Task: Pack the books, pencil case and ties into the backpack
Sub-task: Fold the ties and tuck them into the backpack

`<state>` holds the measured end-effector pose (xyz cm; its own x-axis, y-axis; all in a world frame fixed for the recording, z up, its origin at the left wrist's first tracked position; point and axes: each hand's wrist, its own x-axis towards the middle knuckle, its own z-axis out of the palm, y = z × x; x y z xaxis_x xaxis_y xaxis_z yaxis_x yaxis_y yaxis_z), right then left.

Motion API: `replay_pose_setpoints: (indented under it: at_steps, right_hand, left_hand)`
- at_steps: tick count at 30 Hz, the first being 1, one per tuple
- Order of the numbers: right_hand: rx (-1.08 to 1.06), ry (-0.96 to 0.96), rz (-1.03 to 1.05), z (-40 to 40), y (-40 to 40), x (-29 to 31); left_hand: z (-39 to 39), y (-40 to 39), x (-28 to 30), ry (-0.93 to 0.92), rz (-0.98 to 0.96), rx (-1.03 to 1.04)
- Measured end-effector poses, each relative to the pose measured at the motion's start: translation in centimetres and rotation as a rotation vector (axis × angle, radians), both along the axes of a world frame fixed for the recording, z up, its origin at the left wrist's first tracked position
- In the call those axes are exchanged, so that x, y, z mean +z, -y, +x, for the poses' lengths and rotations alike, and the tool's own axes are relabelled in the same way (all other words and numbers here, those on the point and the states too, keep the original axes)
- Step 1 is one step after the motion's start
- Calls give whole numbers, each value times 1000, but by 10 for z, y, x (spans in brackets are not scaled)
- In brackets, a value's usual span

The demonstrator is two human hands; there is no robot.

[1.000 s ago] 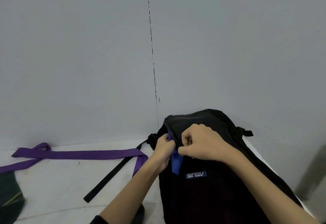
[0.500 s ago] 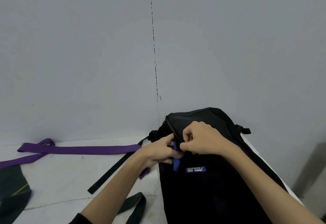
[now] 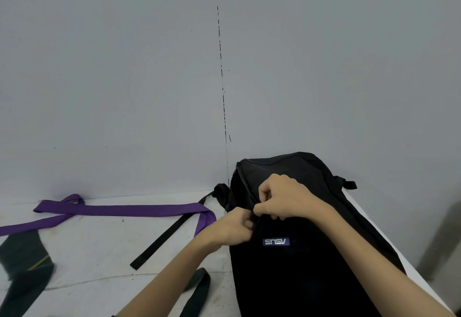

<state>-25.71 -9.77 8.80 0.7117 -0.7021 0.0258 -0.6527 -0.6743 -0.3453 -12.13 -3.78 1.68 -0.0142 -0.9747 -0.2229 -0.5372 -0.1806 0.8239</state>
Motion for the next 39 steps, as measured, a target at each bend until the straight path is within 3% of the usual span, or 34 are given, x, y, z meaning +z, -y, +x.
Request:
replay_pose_setpoints:
  at_steps: [4,7,10,13,17,22,26,34,39]
  right_hand:
    - [7,-80,-20,2,-5,-14]
    - [29,-232,-192,6,-10,-26]
    - [56,-299,-235,14,-16,-29]
    - [33,-156,-299,29,-22,-25]
    - [81,42,-300,73,-28,-30]
    - [211,-37,47,154,-18,-71]
    - [253,-78,167,221,-6,-116]
    - [182,-199,52,309,0,-172]
    - [24,-10,-62,312,-2,-186]
  left_hand:
    - [16,-17,3,43,5,-35]
    - [21,-30,3,224,-85,-26]
    - [30,-47,3,334,-184,-37]
    - [53,-61,-1,255,-256,65]
    - [102,-76,-10,153,-212,237]
    - [182,-87,-35,307,-54,429]
    - [249,-89,-64,433,-23,573]
    - [329,-69,-110,623,-38,488]
    - [344,-62,-121,700,-80,507]
